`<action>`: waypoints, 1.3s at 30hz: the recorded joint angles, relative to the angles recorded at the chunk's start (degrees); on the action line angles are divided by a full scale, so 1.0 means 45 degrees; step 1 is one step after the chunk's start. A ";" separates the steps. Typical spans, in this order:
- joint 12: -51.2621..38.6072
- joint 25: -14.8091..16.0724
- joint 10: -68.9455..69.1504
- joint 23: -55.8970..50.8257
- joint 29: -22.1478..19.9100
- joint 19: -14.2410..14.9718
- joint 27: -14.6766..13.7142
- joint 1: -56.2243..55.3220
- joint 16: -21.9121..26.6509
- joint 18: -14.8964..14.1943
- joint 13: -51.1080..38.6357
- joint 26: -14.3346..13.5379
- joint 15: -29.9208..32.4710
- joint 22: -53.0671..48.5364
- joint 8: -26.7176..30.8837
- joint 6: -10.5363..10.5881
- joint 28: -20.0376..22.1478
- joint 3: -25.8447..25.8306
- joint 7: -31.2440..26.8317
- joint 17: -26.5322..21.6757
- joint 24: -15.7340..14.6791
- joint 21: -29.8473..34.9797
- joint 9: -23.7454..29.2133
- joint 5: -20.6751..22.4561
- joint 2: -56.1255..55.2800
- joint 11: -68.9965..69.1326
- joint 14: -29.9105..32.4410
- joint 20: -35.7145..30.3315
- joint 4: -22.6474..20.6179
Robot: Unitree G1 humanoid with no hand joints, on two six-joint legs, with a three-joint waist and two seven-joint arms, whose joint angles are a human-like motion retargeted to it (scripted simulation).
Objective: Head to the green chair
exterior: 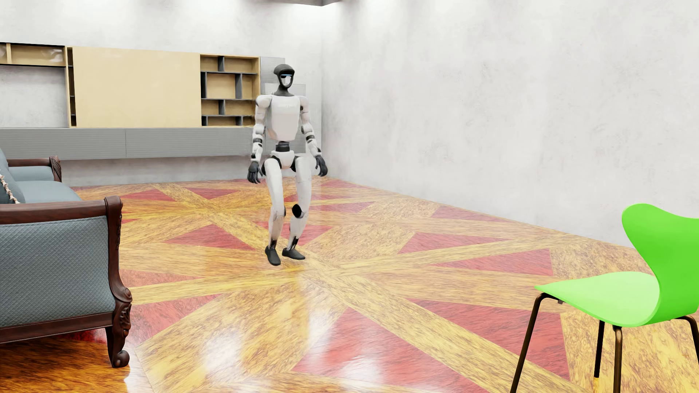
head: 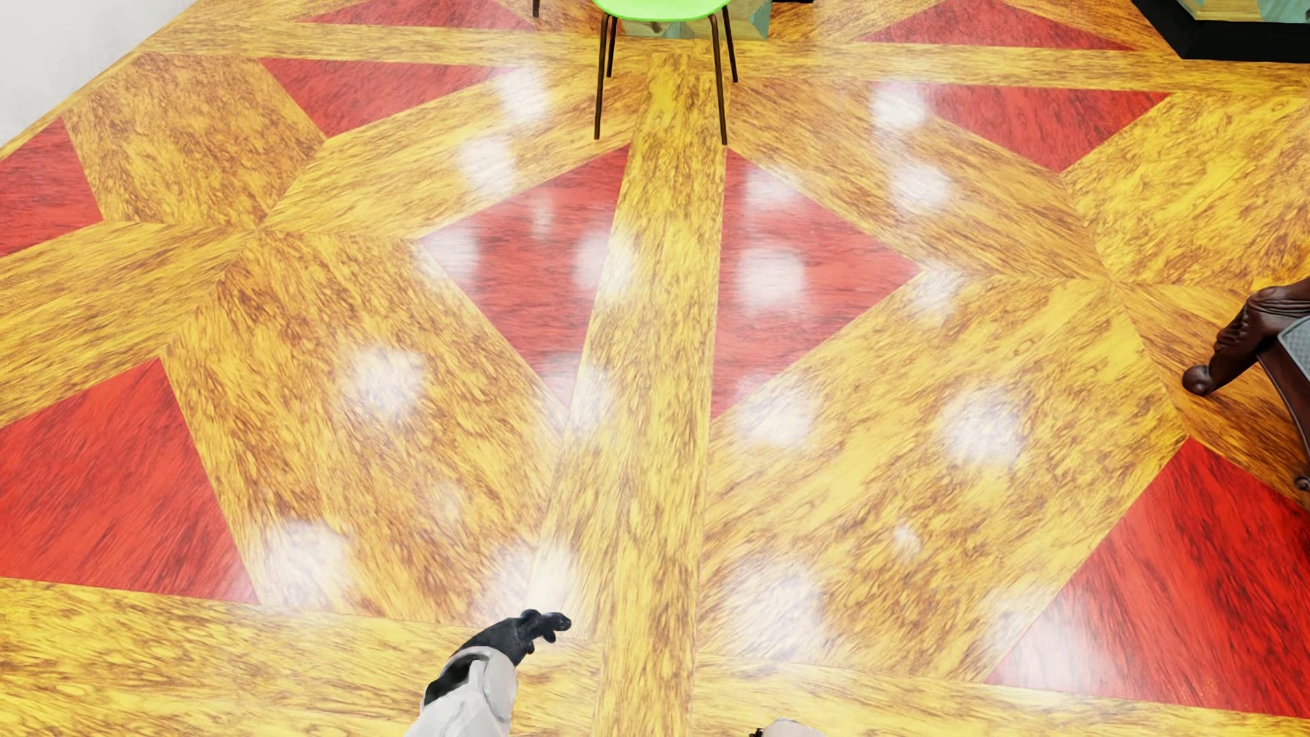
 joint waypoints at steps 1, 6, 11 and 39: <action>-0.1172 0.0138 -0.0233 0.0184 -0.0213 0.0430 0.0105 0.0744 0.0004 -0.0090 0.0090 -0.0339 0.0169 -0.0618 0.0246 0.0063 -0.0018 -0.0246 -0.0418 0.0229 0.0147 -0.0417 -0.0067 0.0484 -0.0594 -0.2582 -0.0521 -0.0524 -0.0157; -0.3011 0.0077 0.0412 0.0709 0.0267 -0.0799 0.0391 0.4240 0.0617 -0.0870 0.1090 -0.1669 0.1450 -0.4732 -0.1039 0.0187 0.1890 -0.1039 -0.1952 0.0850 -0.0771 -0.1147 -0.0199 0.0700 -0.0790 -0.9091 -0.1023 -0.1122 0.0414; 0.1206 -0.1429 1.1480 0.1476 0.1138 -0.1833 0.0004 -0.1114 0.1403 -0.0479 0.0274 0.0420 -0.1724 -0.4304 -0.1076 0.0771 0.1694 -0.0586 -0.1726 0.0401 -0.1700 0.0255 0.0259 0.2207 0.1268 -0.4490 0.4806 0.0094 0.2872; 0.2034 -0.1718 0.0740 0.1932 0.0885 -0.0097 -0.0468 -0.3549 0.0357 -0.1577 -0.2691 -0.0608 -0.1432 -0.5026 -0.3519 0.0373 0.0524 0.0537 -0.2866 -0.0974 0.0421 0.2673 -0.0012 0.0420 0.5176 -0.7945 0.2844 0.1521 0.1557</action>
